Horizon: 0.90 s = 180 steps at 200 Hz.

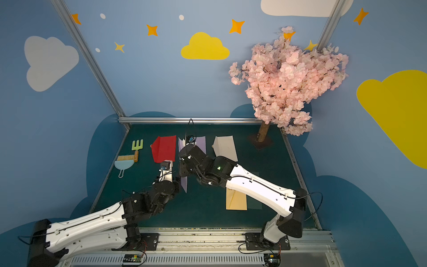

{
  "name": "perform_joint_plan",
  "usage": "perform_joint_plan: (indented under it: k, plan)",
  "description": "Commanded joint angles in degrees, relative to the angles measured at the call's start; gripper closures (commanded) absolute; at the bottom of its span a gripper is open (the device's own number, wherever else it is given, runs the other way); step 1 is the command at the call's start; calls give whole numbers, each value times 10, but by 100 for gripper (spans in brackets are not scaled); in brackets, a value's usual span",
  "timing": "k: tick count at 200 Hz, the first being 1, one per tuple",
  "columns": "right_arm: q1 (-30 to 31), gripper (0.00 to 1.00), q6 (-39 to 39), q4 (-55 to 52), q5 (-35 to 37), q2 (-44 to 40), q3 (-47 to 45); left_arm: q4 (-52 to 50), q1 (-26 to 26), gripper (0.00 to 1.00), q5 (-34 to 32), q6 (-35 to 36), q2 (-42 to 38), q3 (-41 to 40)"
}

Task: Open the envelope
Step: Open the envelope flap on the envelope.

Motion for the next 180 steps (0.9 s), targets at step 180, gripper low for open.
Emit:
perform_joint_plan:
  k: [180]
  plan:
    - [6, 100, -4, 0, -14, 14, 12, 23, 14, 43, 7, 19, -7, 10]
